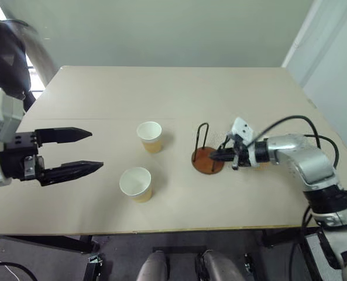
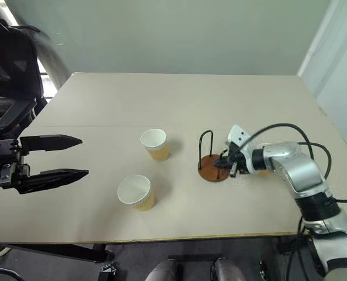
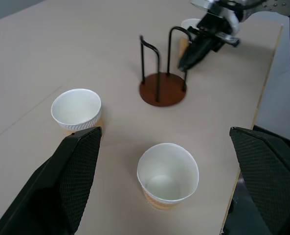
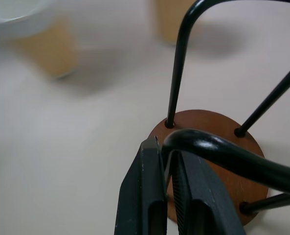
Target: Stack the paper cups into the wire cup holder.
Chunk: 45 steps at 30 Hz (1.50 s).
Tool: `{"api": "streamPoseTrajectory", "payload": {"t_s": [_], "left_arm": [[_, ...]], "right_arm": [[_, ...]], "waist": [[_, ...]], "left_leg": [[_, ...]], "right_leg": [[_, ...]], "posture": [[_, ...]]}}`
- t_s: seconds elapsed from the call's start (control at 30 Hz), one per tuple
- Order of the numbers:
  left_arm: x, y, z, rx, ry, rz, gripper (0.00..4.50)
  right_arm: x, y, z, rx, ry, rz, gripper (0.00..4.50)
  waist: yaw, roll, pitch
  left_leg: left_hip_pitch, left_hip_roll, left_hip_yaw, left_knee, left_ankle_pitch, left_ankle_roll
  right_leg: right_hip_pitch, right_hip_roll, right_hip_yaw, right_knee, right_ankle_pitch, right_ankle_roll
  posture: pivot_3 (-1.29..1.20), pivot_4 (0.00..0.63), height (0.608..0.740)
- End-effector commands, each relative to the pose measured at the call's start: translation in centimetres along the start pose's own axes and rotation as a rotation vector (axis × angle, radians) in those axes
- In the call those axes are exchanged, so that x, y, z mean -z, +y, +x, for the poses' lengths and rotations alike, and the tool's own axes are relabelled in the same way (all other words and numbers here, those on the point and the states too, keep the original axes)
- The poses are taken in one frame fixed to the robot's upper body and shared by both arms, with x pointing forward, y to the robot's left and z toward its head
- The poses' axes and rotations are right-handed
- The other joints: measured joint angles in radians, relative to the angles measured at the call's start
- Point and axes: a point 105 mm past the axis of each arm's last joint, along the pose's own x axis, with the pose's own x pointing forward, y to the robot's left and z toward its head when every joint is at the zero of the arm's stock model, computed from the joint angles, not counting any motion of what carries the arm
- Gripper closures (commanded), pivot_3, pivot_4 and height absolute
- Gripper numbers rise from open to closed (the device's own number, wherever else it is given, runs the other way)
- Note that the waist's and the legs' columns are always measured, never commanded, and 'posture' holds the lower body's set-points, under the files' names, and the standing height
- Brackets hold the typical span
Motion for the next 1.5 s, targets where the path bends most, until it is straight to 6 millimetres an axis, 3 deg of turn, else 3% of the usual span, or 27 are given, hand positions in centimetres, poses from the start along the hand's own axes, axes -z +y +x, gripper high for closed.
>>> {"api": "streamPoseTrajectory", "payload": {"t_s": [0.03, 0.27, 0.8, 1.23, 1.37, 1.5], "left_arm": [[-0.3, -0.3, -0.6, 0.009, 0.037, 0.023, 0.00], [0.3, -0.5, -0.8, 0.033, 0.082, 0.009, 0.00], [1.7, -2.6, -0.8, 0.168, 0.174, -0.041, 0.00], [2.0, -1.7, -0.8, 0.151, 0.188, -0.019, 0.00], [1.9, -1.6, -0.8, 0.151, 0.189, -0.014, 0.00], [1.9, -1.6, -0.7, 0.152, 0.188, -0.011, 0.00]], "right_arm": [[-1.3, 3.3, -0.1, -0.211, -0.044, -0.126, 4.45], [-0.2, 5.3, 0.8, -0.362, -0.026, -0.262, 4.45], [0.8, 4.2, 2.3, -0.362, -0.016, -0.363, 4.45], [0.7, 4.0, 2.8, -0.359, 0.016, -0.376, 4.45], [0.7, 4.3, 2.5, -0.388, 0.032, -0.364, 3.43], [1.0, 4.5, 2.1, -0.401, 0.072, -0.371, 1.99]], "waist": [[-0.003, 0.000, 0.000], [-0.009, -0.002, 0.001], [-0.012, -0.005, -0.001], [-0.012, -0.006, -0.002], [-0.012, -0.006, -0.002], [-0.012, -0.006, -0.002]], "left_leg": [[0.000, 0.000, 0.000, 0.000, 0.000, 0.000], [0.001, 0.000, 0.000, 0.001, 0.001, 0.002], [0.003, 0.001, 0.000, 0.001, 0.001, 0.002], [0.003, 0.001, 0.000, 0.001, 0.001, 0.001], [0.002, 0.001, 0.000, 0.001, 0.001, 0.001], [0.001, 0.001, 0.000, 0.001, 0.000, 0.000]], "right_leg": [[0.000, 0.000, 0.000, 0.000, 0.000, 0.000], [0.001, 0.000, 0.000, 0.000, 0.000, 0.000], [0.003, 0.000, 0.001, 0.000, -0.005, -0.009], [0.003, 0.000, 0.001, 0.000, -0.004, -0.010], [0.002, 0.000, 0.001, 0.000, -0.004, -0.011], [0.001, 0.000, 0.001, 0.000, -0.004, -0.011]], "posture": [[0.00, 0.150, 0.740], [0.00, 0.150, 0.740], [0.00, 0.150, 0.740], [0.00, 0.150, 0.740], [0.00, 0.150, 0.740], [0.00, 0.150, 0.740]]}}
